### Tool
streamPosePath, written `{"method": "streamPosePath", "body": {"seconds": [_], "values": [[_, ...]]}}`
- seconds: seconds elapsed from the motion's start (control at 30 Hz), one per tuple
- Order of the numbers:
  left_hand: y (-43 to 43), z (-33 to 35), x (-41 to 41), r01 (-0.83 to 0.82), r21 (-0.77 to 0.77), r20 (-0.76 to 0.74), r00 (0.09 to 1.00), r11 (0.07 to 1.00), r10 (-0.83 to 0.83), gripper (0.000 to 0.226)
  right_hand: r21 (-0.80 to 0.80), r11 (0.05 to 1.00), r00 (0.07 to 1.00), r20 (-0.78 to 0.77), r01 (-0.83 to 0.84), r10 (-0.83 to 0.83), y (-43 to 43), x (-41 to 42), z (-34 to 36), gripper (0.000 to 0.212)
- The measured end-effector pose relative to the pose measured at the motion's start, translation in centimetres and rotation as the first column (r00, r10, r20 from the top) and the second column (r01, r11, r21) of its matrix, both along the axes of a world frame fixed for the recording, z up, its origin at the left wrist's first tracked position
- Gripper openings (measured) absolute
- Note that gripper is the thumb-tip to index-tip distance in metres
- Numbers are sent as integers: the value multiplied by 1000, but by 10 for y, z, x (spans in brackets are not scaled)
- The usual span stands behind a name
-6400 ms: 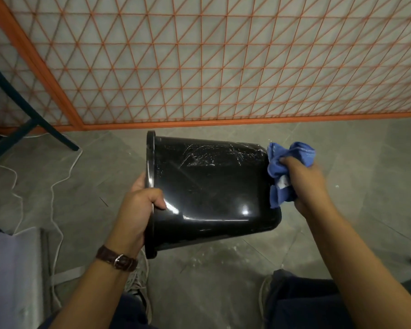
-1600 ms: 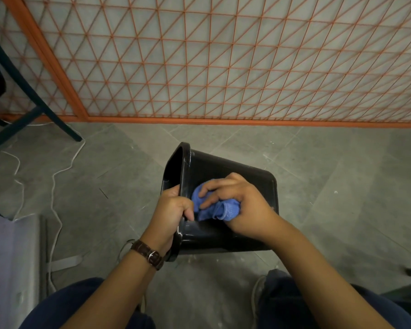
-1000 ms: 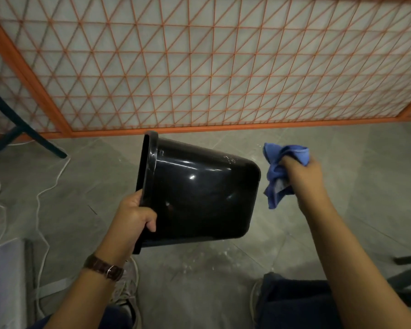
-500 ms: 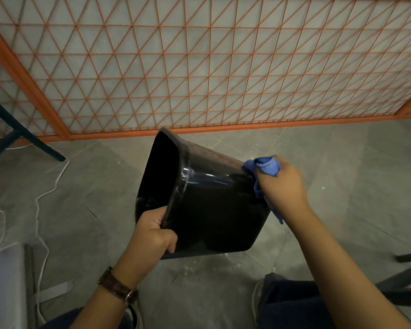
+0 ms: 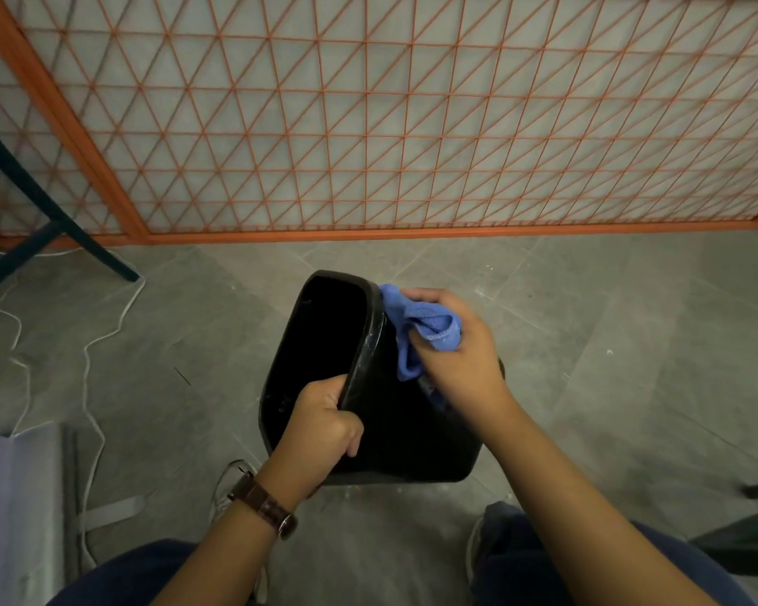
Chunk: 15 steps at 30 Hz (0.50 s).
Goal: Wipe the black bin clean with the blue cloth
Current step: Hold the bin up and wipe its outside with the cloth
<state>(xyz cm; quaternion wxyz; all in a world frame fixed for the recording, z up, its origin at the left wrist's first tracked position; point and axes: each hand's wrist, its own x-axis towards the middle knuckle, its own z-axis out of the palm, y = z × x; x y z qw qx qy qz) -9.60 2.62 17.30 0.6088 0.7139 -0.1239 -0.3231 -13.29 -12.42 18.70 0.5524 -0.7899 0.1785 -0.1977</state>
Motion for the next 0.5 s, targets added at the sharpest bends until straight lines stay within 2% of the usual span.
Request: {"method": "streamPosePath", "body": {"seconds": [0.1, 0.2, 0.27, 0.37, 0.43, 0.5], "values": [[0, -6, 3, -79, 16, -26, 997, 997, 79, 32, -42, 996, 987, 137, -75, 80, 10, -1, -4, 31], [2, -6, 5, -121, -2, -16, 993, 993, 121, 22, -152, 978, 956, 235, -144, 177, 11, 1, -7, 30], [5, -6, 9, -161, -35, -1, 987, 986, 161, 29, -257, 947, 933, 250, -194, 259, 13, 1, -11, 26], [8, -7, 14, -206, -57, -21, 979, 977, 205, 26, -355, 875, 889, 196, -329, 414, 18, -3, -12, 20], [10, -7, 16, -199, -67, -32, 980, 978, 197, 30, -300, 843, 855, 133, -446, 500, 10, -7, -9, 15], [10, -6, 16, -150, -52, -33, 988, 987, 149, 30, -92, 889, 889, 49, -449, 454, -2, -12, 1, 17]]}}
